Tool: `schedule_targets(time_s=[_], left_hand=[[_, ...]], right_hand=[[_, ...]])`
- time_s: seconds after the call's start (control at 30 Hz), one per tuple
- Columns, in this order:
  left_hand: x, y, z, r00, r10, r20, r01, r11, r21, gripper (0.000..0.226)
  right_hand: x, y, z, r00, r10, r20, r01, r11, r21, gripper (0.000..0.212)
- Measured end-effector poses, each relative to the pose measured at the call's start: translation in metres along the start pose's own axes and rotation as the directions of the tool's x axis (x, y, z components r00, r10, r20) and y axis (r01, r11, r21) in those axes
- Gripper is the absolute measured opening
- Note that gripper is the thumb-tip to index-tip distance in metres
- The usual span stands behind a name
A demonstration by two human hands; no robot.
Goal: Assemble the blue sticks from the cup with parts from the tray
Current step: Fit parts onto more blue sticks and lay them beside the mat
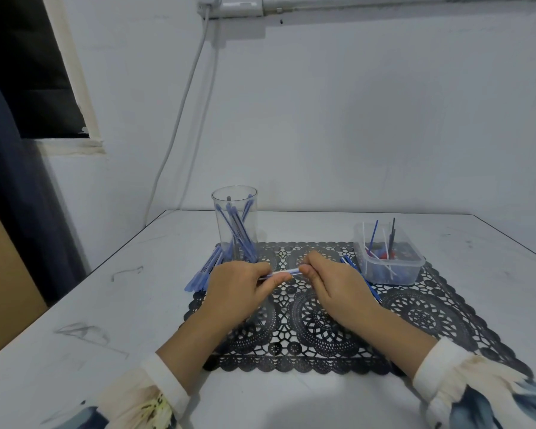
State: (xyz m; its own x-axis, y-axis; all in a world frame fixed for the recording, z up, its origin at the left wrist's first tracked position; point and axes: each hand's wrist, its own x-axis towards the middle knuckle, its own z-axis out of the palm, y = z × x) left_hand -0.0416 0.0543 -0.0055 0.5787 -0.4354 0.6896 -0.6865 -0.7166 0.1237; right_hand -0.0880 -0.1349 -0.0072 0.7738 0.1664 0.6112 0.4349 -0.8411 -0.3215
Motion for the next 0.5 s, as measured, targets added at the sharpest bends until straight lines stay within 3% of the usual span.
schedule_targets(time_s=[0.07,0.17,0.5], left_hand=[[0.0008,0.0007,-0.001,0.999,0.03,-0.033,-0.03,0.999,0.019,0.067],[0.0014,-0.0006,-0.0025,0.992,0.091,-0.084,-0.083,0.992,0.093,0.066],[0.0045,0.005,-0.0092,0.97,0.231,-0.071,-0.207,0.946,0.248,0.053]], right_hand=[[0.0005,-0.0009,-0.0003,1.0,0.012,0.004,-0.013,1.0,0.006,0.044],[0.0018,-0.0033,0.0001,0.997,0.052,0.057,-0.056,0.996,0.071,0.026],[0.0086,-0.0077,-0.0029,0.925,0.308,0.223,-0.364,0.886,0.287,0.036]])
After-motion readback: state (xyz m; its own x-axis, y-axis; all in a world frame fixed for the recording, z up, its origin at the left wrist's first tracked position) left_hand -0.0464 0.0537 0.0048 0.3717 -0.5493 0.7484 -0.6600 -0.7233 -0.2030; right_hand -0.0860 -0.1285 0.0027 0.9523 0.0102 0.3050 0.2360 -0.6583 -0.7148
